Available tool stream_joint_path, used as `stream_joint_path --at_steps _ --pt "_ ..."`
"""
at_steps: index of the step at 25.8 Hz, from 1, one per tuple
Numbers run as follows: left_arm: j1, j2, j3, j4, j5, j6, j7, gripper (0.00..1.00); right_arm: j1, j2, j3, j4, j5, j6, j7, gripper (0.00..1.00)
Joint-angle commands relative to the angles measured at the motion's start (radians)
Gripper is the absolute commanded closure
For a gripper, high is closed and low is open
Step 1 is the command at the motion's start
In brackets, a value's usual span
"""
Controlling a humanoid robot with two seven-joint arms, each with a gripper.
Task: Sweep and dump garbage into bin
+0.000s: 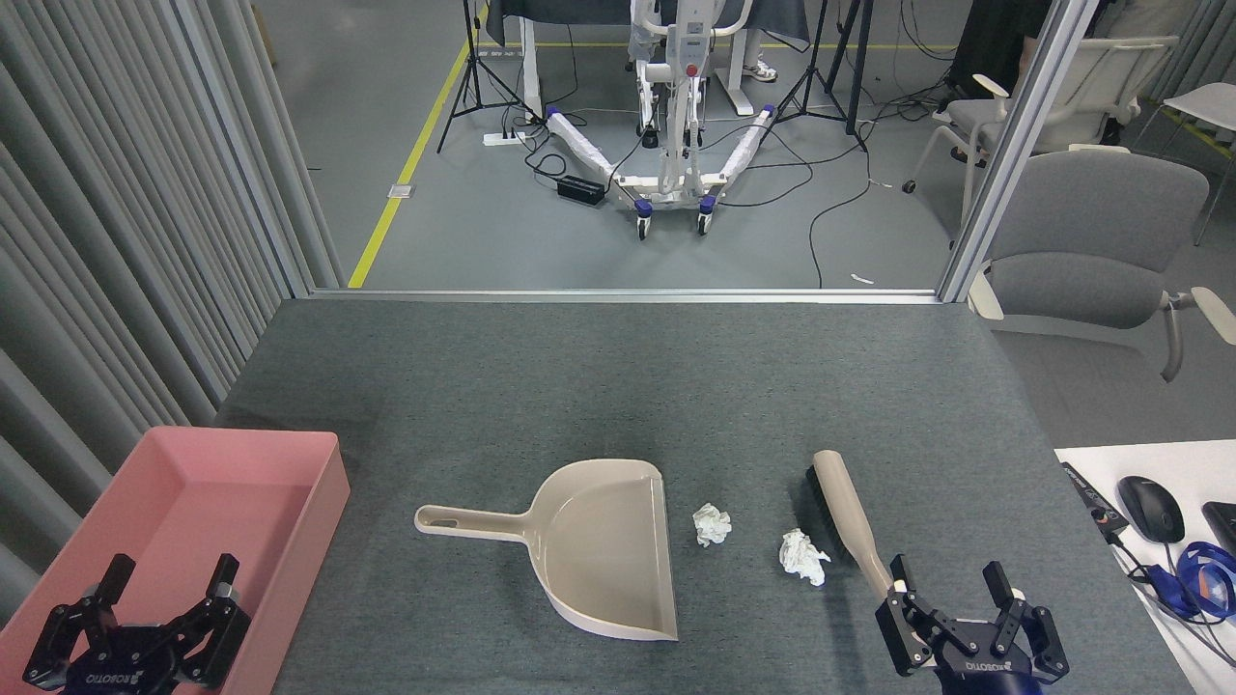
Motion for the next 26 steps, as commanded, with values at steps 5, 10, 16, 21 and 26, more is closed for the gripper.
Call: stream_joint_path --at_steps 5,10,16,21,26 --pt "0.006 0.065 -0.004 -0.003 0.096 -0.004 0.002 0.00 0.006 0.012 0.007 0.029 0.029 0.002 -0.003 0.02" --pt "0.008 0.058 -0.004 -0.003 0.096 -0.008 0.001 0.00 0.003 0.011 0.033 0.077 0.039 0.002 -0.012 0.02" --pt "0.020 0.052 -0.007 0.000 0.087 -0.011 -0.014 0.00 0.000 0.012 0.036 0.124 0.049 -0.003 -0.015 0.02" --pt "0.023 0.032 -0.006 0.003 0.073 -0.084 -0.013 0.00 -0.007 0.015 0.056 0.166 0.047 -0.001 -0.046 0.02" --pt "0.032 0.022 -0.006 0.003 0.073 -0.096 -0.013 0.00 -0.012 0.023 0.065 0.187 0.049 0.000 -0.052 0.02"
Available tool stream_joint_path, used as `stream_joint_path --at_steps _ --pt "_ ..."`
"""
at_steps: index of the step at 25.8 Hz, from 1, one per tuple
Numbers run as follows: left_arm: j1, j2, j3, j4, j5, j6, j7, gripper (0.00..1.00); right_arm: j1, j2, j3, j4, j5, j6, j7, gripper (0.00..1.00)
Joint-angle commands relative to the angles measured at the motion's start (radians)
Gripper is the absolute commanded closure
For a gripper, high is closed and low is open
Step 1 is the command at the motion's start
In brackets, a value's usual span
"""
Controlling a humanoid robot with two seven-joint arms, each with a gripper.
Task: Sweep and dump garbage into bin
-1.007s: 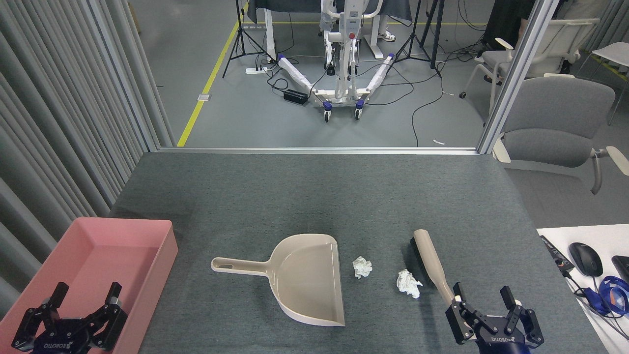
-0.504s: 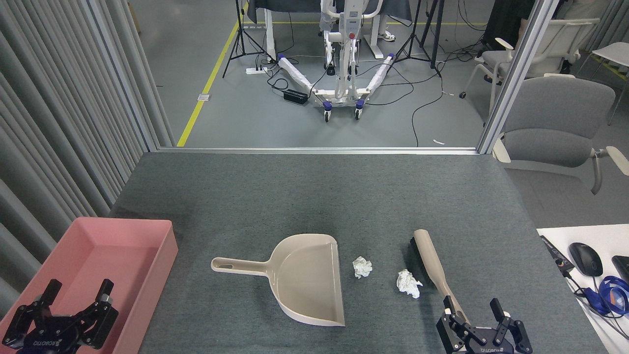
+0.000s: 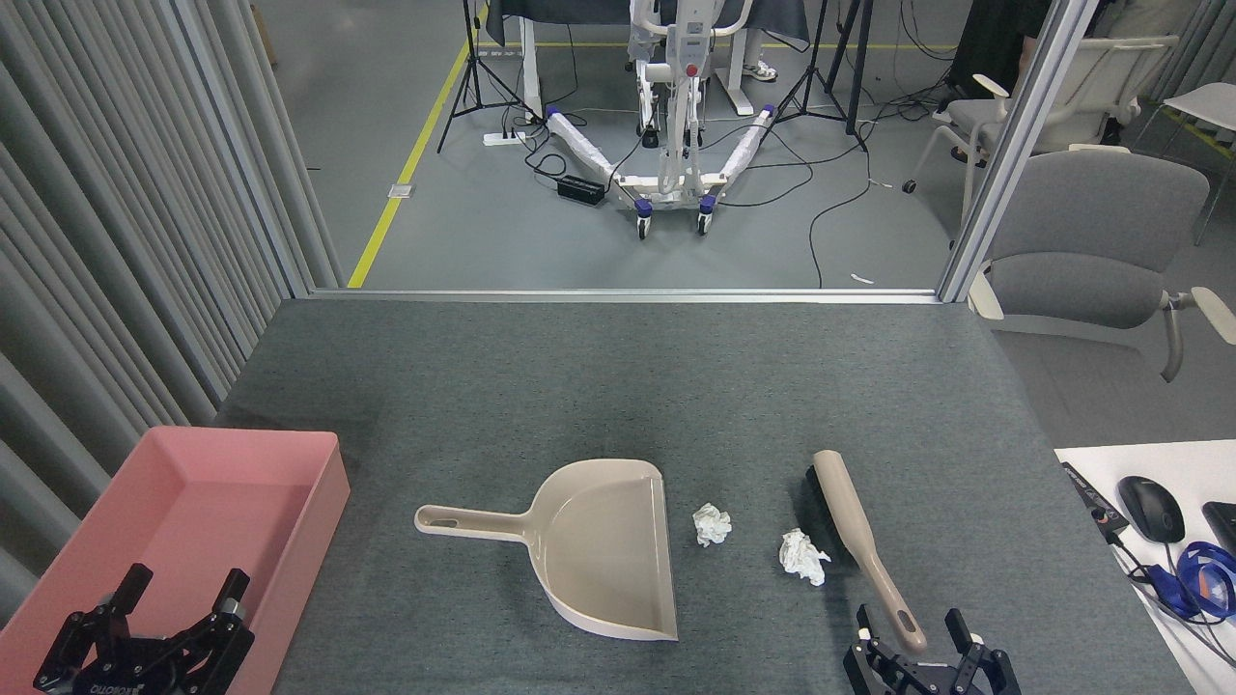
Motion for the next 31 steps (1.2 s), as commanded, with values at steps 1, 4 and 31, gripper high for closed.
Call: stream_joint_path --at_steps 1,4,31 --pt "0.010 -0.006 0.000 -0.003 -0.001 -0.011 0.001 0.00 -0.003 0.005 0.010 0.011 0.001 0.004 -0.006 0.02" --pt "0.010 -0.006 0.002 -0.001 -0.001 -0.011 0.003 0.00 -0.016 0.012 0.011 0.017 0.001 0.008 -0.006 0.02" --pt "-0.125 -0.228 -0.402 0.106 0.659 -0.107 -0.020 0.00 -0.054 0.022 0.013 0.069 0.008 0.009 -0.006 0.02"
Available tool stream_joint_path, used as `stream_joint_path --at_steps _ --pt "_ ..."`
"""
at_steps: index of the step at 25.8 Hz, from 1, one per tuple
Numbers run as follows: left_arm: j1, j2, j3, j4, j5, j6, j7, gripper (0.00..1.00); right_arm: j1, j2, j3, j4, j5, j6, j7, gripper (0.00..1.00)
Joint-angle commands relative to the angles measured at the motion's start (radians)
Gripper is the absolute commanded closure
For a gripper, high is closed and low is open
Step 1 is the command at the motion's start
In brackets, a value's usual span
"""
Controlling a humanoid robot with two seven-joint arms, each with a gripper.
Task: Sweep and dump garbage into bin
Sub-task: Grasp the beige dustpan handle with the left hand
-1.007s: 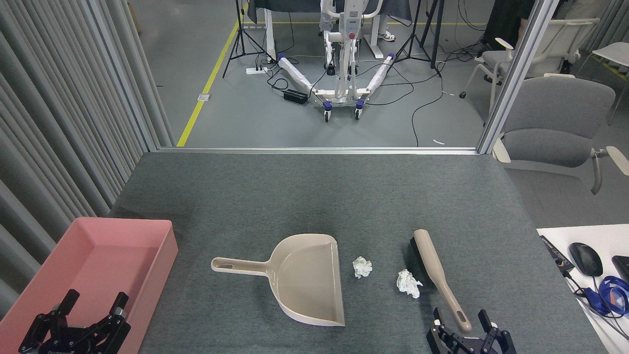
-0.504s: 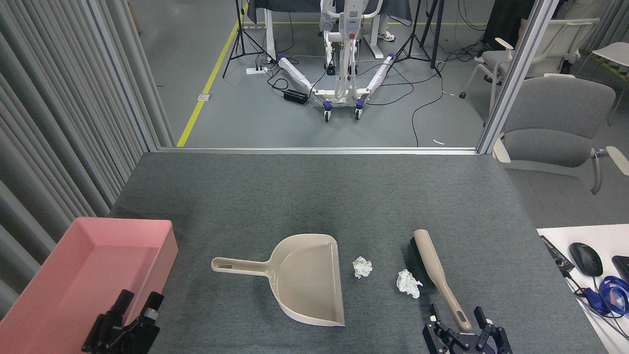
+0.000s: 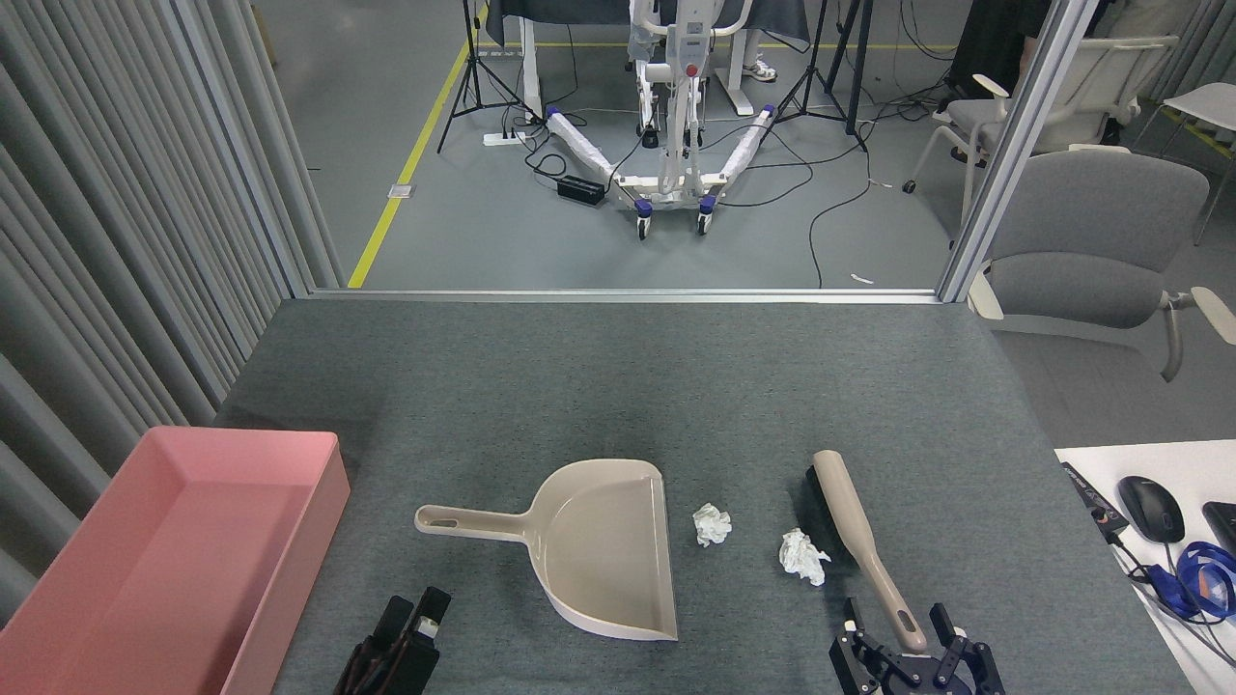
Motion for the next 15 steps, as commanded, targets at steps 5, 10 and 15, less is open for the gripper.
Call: stream_joint_path --at_steps 5,10,15 --pt "-0.160 -0.040 -0.075 0.235 0.245 -0.043 0.010 0.00 -0.009 -0.004 0.000 0.003 -0.002 0.000 0.002 0.02" --pt "-0.212 -0.057 -0.077 0.348 0.242 -0.054 0.045 0.04 -0.010 -0.005 0.005 0.015 -0.002 0.000 -0.001 0.02" --pt "-0.235 -0.058 -0.077 0.391 0.242 -0.066 0.046 0.07 -0.010 -0.008 0.014 0.026 -0.002 -0.002 -0.026 0.03"
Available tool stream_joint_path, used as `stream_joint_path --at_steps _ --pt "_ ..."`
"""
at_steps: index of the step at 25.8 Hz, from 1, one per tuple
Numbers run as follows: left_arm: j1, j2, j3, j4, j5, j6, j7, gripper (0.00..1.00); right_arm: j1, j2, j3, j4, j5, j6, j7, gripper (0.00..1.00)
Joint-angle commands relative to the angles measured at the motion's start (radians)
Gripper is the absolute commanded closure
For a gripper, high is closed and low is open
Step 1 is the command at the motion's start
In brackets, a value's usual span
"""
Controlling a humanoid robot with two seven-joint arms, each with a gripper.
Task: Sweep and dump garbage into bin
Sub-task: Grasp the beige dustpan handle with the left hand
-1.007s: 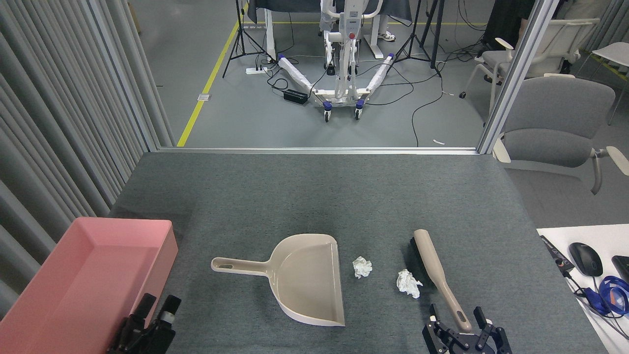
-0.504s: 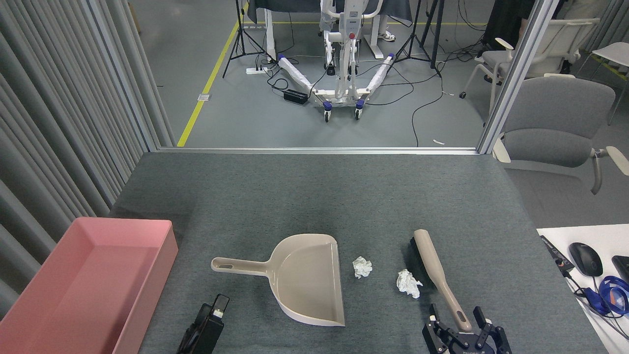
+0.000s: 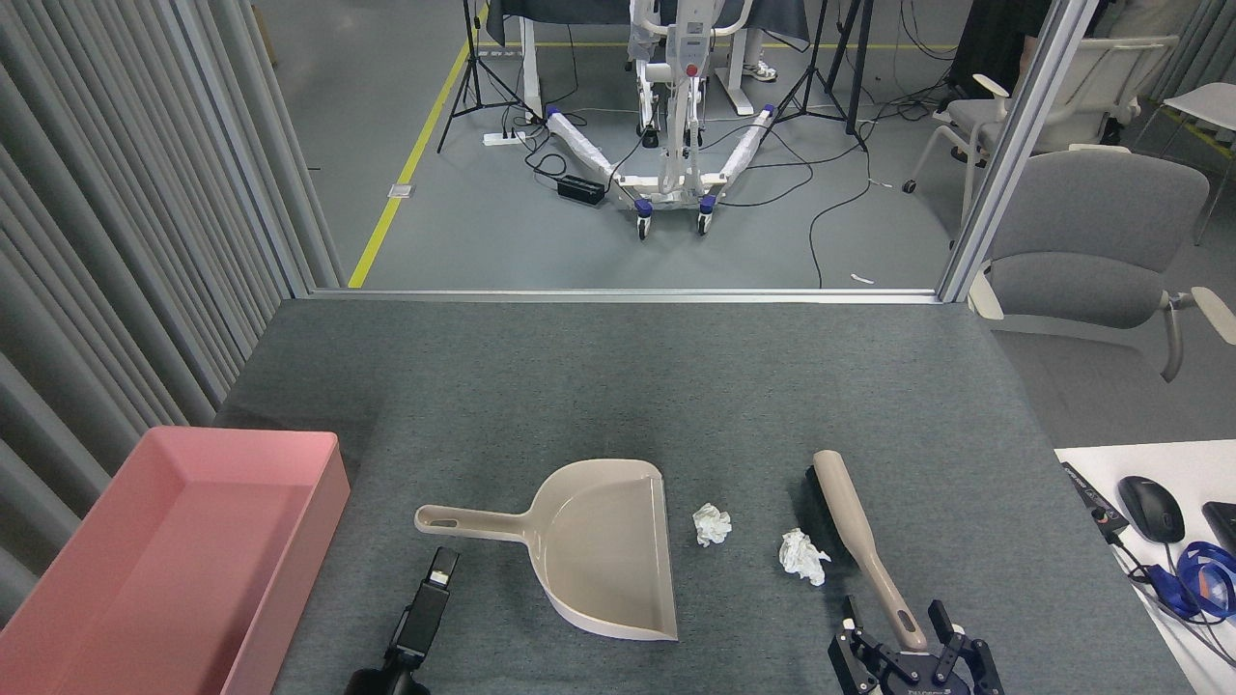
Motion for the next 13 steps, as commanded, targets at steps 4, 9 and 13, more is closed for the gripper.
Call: stream_joint_path --at_steps 4,9,13 --pt "-0.044 -0.002 -0.004 0.026 0.000 -0.009 0.002 0.11 0.000 -0.006 0.005 0.004 0.001 -0.003 -0.016 0.06" --pt "-0.086 -0.002 -0.013 0.080 0.000 0.001 0.004 0.11 0.000 -0.009 0.005 0.009 0.000 -0.003 -0.016 0.11" --pt "-0.090 -0.007 -0.013 0.109 0.000 0.002 0.002 0.12 0.000 -0.009 0.005 0.009 0.000 -0.003 -0.018 0.14"
